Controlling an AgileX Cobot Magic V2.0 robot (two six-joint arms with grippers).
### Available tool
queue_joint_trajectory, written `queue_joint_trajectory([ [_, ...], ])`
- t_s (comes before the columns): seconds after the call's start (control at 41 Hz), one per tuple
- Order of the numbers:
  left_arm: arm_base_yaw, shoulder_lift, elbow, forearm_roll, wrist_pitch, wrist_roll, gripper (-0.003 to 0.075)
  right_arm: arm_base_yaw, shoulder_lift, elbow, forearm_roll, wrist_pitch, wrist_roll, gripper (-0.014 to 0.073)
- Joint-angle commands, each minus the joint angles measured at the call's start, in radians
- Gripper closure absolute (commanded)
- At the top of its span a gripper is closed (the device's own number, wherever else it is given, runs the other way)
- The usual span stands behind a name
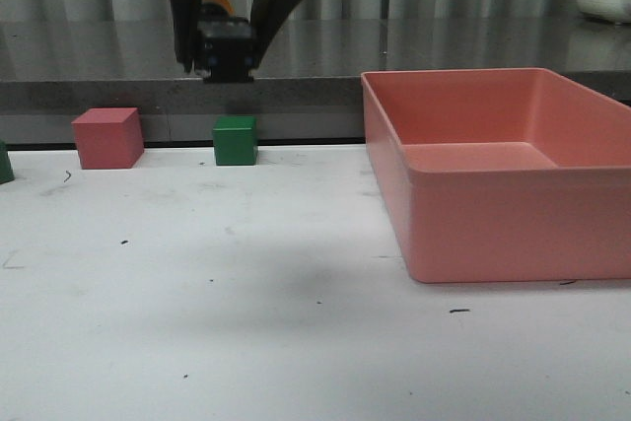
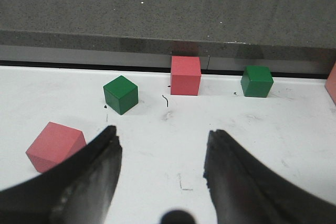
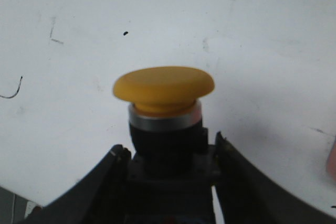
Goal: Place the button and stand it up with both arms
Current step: 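Lift the button out of the bin and carry it toward the left gripper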
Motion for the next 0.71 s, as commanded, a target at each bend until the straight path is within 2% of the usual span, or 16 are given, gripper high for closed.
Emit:
queue_joint_trajectory([
  [0.0, 0.002, 0.005, -0.033, 0.001, -0.072, -0.008, 0.0354, 0.0, -0.056, 0.044, -0.009, -0.123, 0.081, 0.0396],
  [0.22, 0.002, 0.005, -0.033, 0.001, -0.072, -0.008, 0.0354, 0.0, -0.056, 0.156, 0.003, -0.265, 0.172, 0.0396],
  [0.463, 0.002, 0.005, -0.033, 0.001, -0.072, -0.008, 0.0354, 0.0, -0.056, 0.218, 0.084, -0.439, 0.175, 0.0396],
  [0.683, 0.002, 0.005, -0.033, 0.001, -0.072, -0.008, 0.0354, 0.002, -0.011, 0.225, 0.141, -0.505, 0.175, 0.0396],
])
